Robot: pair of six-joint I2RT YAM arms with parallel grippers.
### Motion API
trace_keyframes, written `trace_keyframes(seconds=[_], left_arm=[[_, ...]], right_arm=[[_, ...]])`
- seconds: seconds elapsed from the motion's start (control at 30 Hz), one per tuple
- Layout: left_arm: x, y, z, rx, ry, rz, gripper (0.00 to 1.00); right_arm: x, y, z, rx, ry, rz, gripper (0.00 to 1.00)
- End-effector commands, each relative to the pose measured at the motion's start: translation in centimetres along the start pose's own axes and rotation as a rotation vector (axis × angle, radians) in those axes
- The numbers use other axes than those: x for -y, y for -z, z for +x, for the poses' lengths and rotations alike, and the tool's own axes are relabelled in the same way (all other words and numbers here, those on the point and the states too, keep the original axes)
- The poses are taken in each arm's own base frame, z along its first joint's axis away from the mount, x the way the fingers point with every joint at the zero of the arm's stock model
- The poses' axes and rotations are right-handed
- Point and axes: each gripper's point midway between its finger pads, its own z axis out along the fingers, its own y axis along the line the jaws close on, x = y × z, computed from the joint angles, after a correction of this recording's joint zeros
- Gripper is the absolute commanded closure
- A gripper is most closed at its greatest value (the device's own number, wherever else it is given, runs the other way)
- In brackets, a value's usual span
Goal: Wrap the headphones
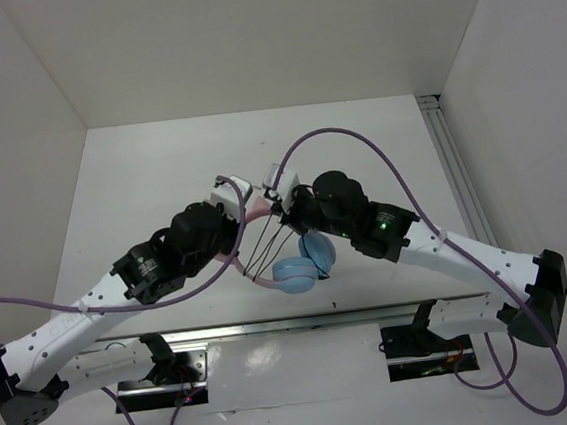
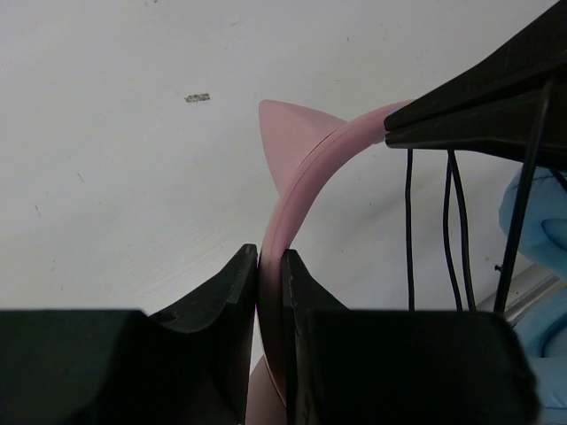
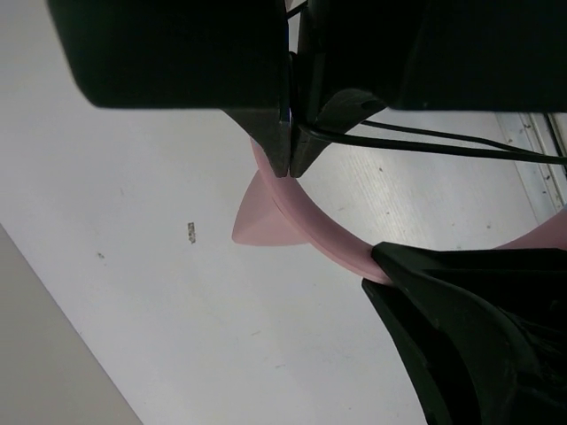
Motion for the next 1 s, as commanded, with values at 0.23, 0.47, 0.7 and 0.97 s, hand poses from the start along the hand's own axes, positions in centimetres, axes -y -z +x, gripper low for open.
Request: trace_keyframes(seconds=[0.23,0.47,0.7,0.97], left_arm=[[0.6,1.9,0.8,-0.075,-0.085,0.062,1.0],[0.5,3.0,1.0,-0.102,-0.093,0.08,1.0],[0.7,3.0,2.2,-0.133,-0.124,0.083,1.0],[1.5,2.4,3.2,-0.171,-0.167,0.107,1.0]], right_arm=[[7.6,3.9,-3.8,0.098,0.102,0.362,0.92],[9.3,4.9,-4.2,0.131,0.098,0.472,0.92],[9.1,5.5,-5.9,0.199,0.094,0.457,0.89],[9.2,5.8,-7.0,0.246,0.126,0.46,0.83]])
